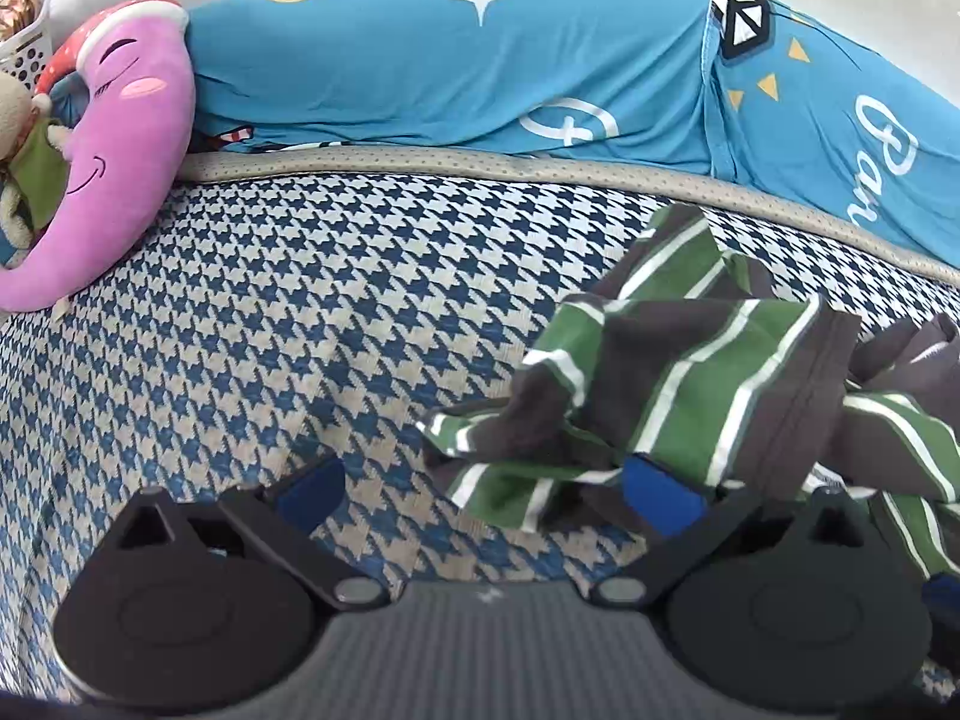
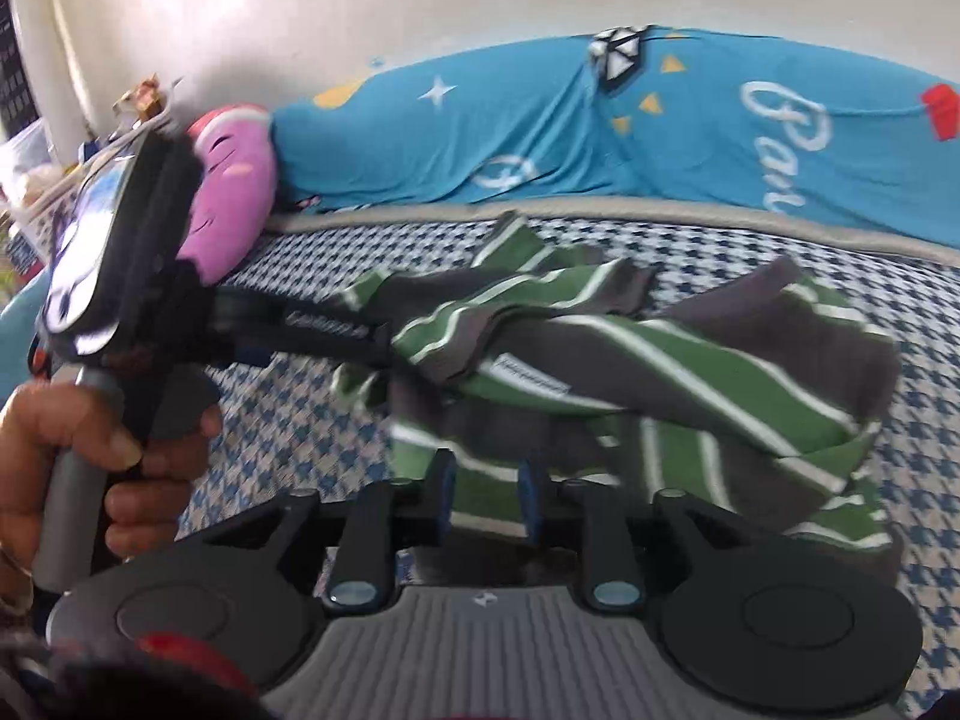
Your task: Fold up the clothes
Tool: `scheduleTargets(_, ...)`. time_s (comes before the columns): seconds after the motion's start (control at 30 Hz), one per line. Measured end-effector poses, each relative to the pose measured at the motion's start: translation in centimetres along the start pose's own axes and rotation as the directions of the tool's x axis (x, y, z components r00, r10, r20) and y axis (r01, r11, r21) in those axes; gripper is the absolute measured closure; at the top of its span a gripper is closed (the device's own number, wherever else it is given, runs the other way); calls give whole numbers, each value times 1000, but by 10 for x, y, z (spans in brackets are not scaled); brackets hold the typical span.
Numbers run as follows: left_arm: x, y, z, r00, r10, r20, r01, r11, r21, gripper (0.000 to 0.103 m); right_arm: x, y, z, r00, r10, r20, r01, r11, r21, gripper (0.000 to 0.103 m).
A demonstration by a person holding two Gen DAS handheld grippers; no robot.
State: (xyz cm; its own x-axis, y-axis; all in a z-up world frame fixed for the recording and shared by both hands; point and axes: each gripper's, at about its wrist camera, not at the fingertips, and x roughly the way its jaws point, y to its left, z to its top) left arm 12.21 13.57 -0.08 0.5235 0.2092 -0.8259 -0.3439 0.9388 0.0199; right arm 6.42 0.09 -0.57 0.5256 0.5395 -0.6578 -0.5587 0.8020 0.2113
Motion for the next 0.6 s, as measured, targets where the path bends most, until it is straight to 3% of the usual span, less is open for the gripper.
scheduleTargets(0.27, -1, 6, 2, 1000, -9, -22, 9, 1000, -26, 0, 28, 27, -6, 999, 13, -30, -16, 996, -89, 52)
scheduleTargets(0.47, -1, 6, 3, 1000, -9, -27, 9, 1000, -30, 0, 57, 40, -10, 996, -83, -35, 75, 980, -185, 51)
scheduleTargets(0.57, -1, 6, 3, 1000, -10, -30, 9, 999, -32, 0, 70, 41, -11, 990, -134, -42, 122, 971, -203, 59)
scheduleTargets(0.6, -1, 6, 4, 999, -11, -30, 10, 999, -33, 0, 73, 40, -10, 989, -140, -47, 129, 972, -197, 73)
